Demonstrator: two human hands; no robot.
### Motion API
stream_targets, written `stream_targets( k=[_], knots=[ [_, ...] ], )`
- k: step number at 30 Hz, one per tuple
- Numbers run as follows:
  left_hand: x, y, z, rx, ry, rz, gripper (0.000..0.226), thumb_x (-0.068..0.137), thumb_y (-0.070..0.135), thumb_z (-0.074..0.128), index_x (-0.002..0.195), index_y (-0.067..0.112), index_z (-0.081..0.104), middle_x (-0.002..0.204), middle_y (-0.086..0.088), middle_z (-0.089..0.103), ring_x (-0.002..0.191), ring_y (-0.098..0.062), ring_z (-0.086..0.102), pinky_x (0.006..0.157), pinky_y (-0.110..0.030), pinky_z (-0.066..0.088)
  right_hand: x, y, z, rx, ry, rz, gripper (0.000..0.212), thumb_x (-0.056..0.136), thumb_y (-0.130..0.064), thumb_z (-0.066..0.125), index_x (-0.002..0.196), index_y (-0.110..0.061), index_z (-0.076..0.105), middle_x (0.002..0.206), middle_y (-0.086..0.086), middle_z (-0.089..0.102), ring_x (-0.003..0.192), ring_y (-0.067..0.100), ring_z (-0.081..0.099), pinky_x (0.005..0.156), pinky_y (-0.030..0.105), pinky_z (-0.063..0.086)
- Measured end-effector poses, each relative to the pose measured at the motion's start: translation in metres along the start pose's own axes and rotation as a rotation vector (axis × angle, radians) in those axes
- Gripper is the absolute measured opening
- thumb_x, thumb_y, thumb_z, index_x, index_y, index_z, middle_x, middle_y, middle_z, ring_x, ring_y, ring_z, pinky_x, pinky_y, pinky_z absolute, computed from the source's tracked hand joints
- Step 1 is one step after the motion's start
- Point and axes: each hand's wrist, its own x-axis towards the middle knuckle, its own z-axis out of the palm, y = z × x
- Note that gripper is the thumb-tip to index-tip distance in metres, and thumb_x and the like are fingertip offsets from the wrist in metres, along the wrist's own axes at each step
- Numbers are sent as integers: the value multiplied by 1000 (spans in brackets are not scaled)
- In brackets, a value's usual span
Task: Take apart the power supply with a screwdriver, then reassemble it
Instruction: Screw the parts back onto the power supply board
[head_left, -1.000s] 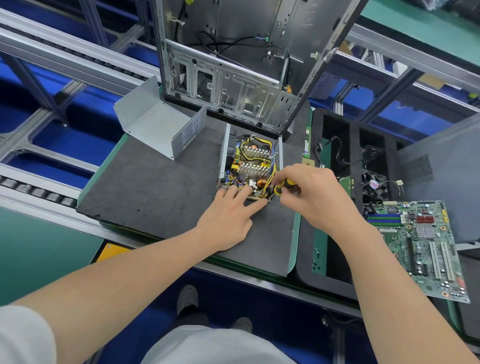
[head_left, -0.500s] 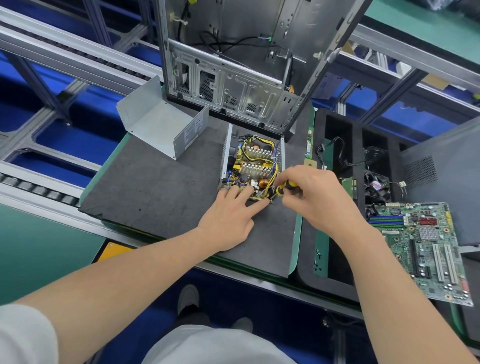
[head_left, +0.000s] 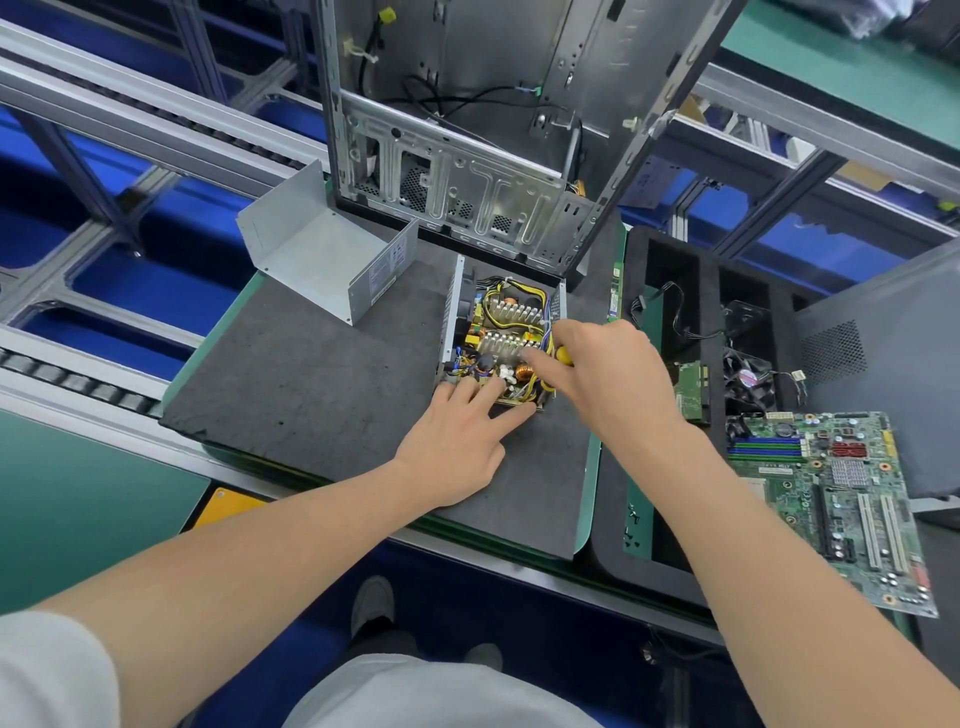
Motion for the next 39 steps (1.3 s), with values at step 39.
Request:
stream_targets(
  k=[39],
  knots=[
    [1,1,-4,60,-52,13,60,90,35,34,148,33,46,132,-9,48,103,-29,45,88,-47,44,26,4,-30,-18,-528,-238,22,99,-26,58,107,-16,40,103,5,49,93,32,59,83,52,54]
  ],
)
